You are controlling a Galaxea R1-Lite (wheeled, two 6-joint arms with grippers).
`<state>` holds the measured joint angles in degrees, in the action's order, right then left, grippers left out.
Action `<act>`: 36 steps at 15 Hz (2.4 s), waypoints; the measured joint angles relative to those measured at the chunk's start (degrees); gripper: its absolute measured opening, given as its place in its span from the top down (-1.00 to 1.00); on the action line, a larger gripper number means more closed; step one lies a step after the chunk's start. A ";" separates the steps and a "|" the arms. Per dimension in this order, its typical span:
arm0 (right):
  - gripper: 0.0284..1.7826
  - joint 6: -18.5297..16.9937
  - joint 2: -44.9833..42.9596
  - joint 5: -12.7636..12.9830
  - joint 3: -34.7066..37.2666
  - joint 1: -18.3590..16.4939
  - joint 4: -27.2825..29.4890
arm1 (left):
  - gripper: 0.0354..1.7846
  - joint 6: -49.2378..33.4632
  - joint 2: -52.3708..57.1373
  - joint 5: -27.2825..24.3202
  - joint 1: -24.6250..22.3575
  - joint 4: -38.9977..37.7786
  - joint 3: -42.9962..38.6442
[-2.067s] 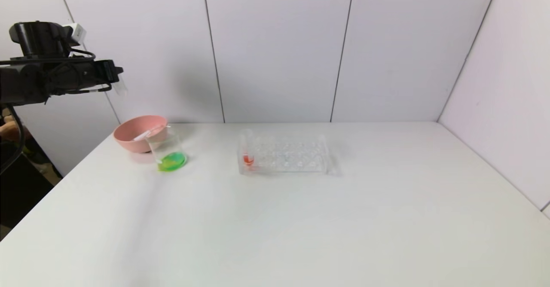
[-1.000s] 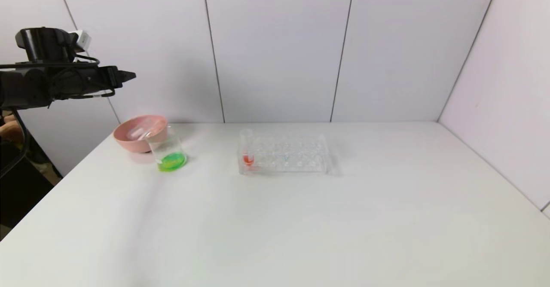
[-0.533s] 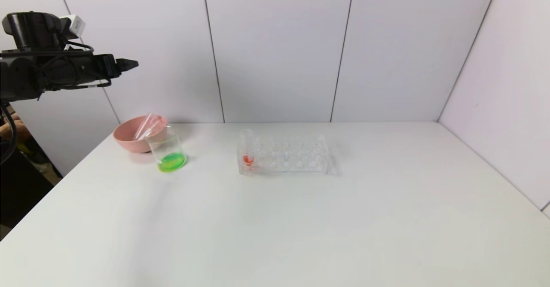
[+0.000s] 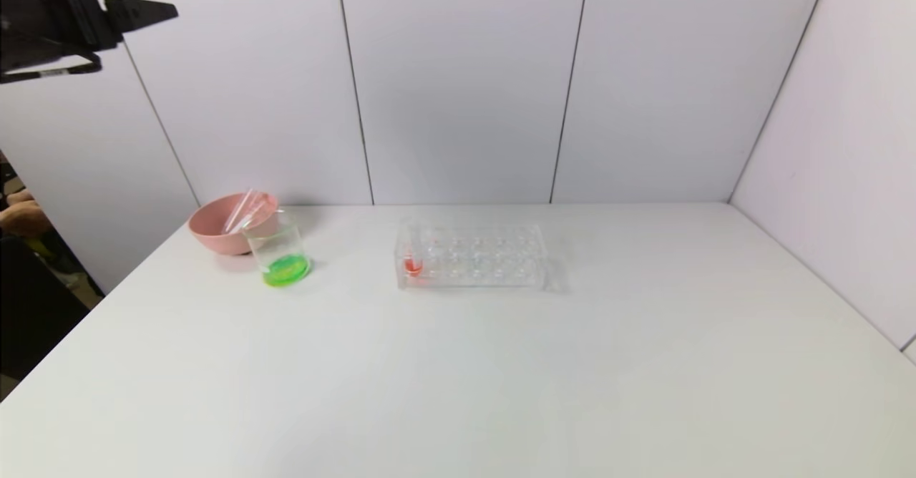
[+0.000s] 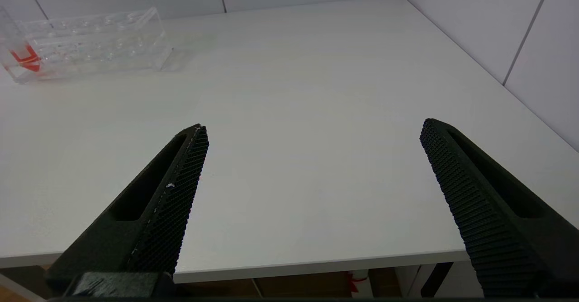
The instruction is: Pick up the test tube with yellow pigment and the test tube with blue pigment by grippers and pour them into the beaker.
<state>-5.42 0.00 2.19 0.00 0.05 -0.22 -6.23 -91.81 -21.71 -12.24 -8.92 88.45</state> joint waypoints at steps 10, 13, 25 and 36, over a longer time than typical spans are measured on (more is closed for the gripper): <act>-0.92 0.00 0.00 -0.02 0.00 -0.02 -0.02 | -0.98 -7.69 49.84 -15.36 2.71 20.74 -14.95; -0.92 0.00 0.00 -0.02 0.00 -0.02 -0.02 | -0.98 -7.46 62.10 -12.87 5.80 39.05 -15.75; -0.92 0.00 0.00 0.00 0.00 0.02 -0.02 | -0.98 0.26 85.75 5.78 11.84 41.72 -48.74; -0.92 0.00 0.00 0.00 0.00 0.02 0.00 | -0.98 2.43 91.81 23.14 12.54 7.94 -87.77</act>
<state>-5.42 0.00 2.19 0.00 0.07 -0.22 -3.80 0.00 1.43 0.30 -0.99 0.68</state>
